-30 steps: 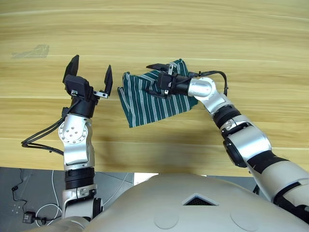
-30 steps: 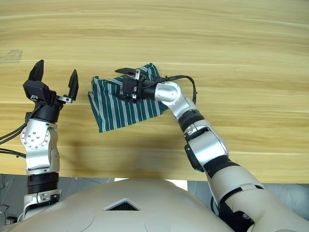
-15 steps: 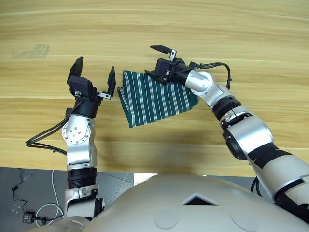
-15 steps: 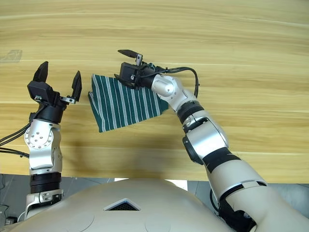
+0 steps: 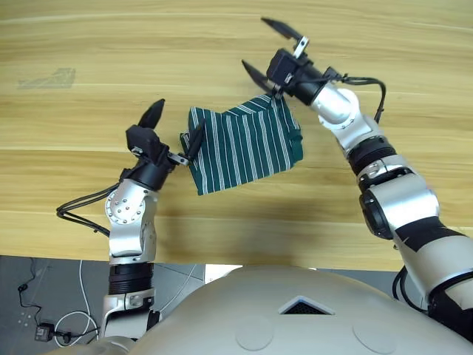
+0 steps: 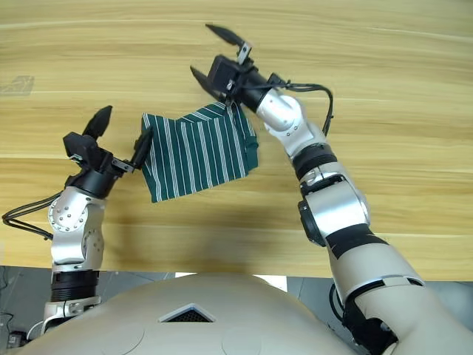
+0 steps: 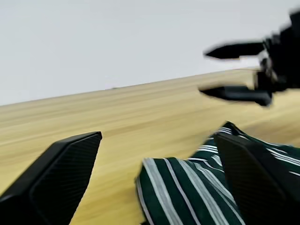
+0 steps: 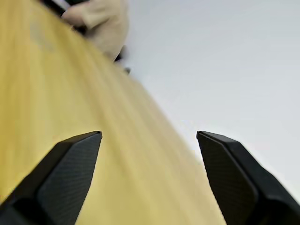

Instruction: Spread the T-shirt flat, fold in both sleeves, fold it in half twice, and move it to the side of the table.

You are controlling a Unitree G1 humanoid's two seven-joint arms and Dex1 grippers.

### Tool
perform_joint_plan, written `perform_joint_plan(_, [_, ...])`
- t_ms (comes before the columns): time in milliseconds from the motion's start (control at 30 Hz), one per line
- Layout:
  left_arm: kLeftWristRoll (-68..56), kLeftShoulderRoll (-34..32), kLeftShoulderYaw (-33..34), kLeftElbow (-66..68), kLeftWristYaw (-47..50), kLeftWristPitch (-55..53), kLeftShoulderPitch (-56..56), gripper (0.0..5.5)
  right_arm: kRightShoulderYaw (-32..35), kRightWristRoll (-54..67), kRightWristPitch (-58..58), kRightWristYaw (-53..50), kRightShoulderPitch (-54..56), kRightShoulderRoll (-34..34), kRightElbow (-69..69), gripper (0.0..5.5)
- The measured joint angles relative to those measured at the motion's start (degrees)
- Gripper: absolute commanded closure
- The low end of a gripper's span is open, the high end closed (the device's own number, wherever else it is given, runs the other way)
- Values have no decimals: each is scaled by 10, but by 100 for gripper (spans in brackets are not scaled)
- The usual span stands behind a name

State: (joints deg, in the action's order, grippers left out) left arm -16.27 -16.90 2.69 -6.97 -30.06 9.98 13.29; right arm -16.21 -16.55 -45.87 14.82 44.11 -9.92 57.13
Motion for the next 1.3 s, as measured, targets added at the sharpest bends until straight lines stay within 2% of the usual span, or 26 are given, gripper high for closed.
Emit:
perform_joint_plan(133, [7,0,-3,5,3,-4,-2,107,49,59,6,25,-17,-47,-109,175])
perform_joint_plan(233, [32,-4,16,35,44,-32,-20,107,77,88,25,32,-49,-77,-189,175])
perform_joint_plan(500, [14,-3,-2,7,51,-179,-37,107,94,95,63,33,-109,-87,-264,175])
perform_joint_plan(633, [-1,-1,-15,-5,33,-224,-40,179,99,95,69,29,-116,-87,-268,175])
perform_joint_plan(900, [11,3,19,24,74,-208,-74,316,111,91,69,23,-140,-98,-268,175])
perform_joint_plan(1300, [19,7,3,47,45,-197,-79,497,109,82,69,4,-146,-97,-263,175])
